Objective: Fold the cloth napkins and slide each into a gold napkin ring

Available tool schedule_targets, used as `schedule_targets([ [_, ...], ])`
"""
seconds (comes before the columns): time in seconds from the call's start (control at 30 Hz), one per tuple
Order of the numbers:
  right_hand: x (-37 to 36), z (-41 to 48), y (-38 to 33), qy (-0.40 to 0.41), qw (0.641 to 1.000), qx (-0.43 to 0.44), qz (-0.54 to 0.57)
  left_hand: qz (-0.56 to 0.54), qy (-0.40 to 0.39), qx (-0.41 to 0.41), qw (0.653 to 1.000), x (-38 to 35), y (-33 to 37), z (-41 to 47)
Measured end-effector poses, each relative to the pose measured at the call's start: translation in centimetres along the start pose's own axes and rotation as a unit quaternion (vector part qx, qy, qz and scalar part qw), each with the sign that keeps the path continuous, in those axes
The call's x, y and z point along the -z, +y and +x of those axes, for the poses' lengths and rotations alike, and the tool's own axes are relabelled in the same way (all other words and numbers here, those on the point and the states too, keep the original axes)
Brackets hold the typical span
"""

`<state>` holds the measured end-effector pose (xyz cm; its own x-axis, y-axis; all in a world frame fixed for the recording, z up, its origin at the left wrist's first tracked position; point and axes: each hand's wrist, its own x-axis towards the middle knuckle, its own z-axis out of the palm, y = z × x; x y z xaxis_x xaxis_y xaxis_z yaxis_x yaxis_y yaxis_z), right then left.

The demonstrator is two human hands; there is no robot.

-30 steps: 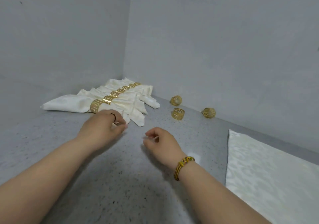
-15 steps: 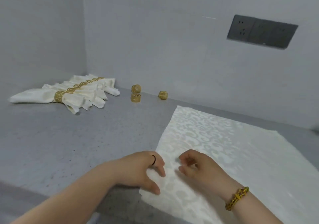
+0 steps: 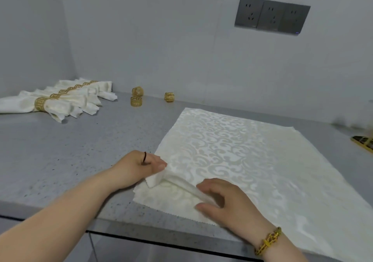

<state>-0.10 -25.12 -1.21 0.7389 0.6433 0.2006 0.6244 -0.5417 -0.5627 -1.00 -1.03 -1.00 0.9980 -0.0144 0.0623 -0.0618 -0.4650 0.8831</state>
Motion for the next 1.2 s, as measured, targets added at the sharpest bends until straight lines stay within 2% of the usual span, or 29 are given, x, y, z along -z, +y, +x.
schedule_targets([
  [0.13, 0.8, 0.0, 0.0, 0.048, 0.995, 0.004, -0.092, 0.015, 0.099, -0.033, 0.994, -0.8, 1.2, 0.5],
  [0.3, 3.5, -0.9, -0.4, 0.009, 0.982, -0.024, -0.19, 0.04, 0.22, -0.07, 0.972, 0.3, 3.0, 0.3],
  [0.4, 6.0, -2.0, -0.2, -0.051, 0.962, -0.076, -0.257, 0.011, 0.239, -0.041, 0.97, 1.5, 3.0, -0.1],
  [0.5, 8.6, -3.3, 0.5, -0.121, 0.945, -0.127, -0.278, -0.008, 0.261, -0.002, 0.965, 2.9, 2.4, -0.9],
  [0.6, 10.8, -4.7, 1.7, -0.177, 0.925, -0.198, -0.271, 0.068, 0.246, 0.028, 0.967, 4.8, 1.0, -1.6],
  [0.73, 12.8, -6.1, 3.0, -0.154, 0.915, -0.24, -0.284, 0.18, 0.21, 0.074, 0.958, 6.0, -0.1, -1.6],
  [0.83, 13.1, -6.2, 3.2, -0.098, 0.931, -0.246, -0.251, 0.172, 0.218, 0.044, 0.96, 4.3, 1.7, -1.4],
  [0.87, 13.2, -6.0, 2.9, -0.082, 0.942, -0.237, -0.221, 0.141, 0.206, 0.01, 0.968, 3.4, 2.9, -1.4],
  [0.93, 13.1, -5.1, 1.6, -0.077, 0.963, -0.203, -0.162, 0.152, 0.098, -0.069, 0.981, 0.7, 5.8, -1.8],
  [1.0, 12.9, -3.7, 0.5, -0.066, 0.975, -0.161, -0.137, 0.234, -0.042, -0.104, 0.966, -2.9, 8.4, -2.4],
  [1.03, 12.6, -2.9, -0.2, -0.058, 0.979, -0.14, -0.135, 0.26, -0.082, -0.119, 0.955, -4.6, 9.1, -2.4],
  [1.13, 11.7, -1.0, -1.6, -0.011, 0.988, -0.078, -0.13, 0.268, -0.128, -0.143, 0.944, -8.2, 9.6, -2.1],
  [1.2, 11.0, 0.0, -1.8, 0.049, 0.992, -0.054, -0.101, 0.189, -0.171, -0.106, 0.961, -9.1, 9.2, -2.2],
])
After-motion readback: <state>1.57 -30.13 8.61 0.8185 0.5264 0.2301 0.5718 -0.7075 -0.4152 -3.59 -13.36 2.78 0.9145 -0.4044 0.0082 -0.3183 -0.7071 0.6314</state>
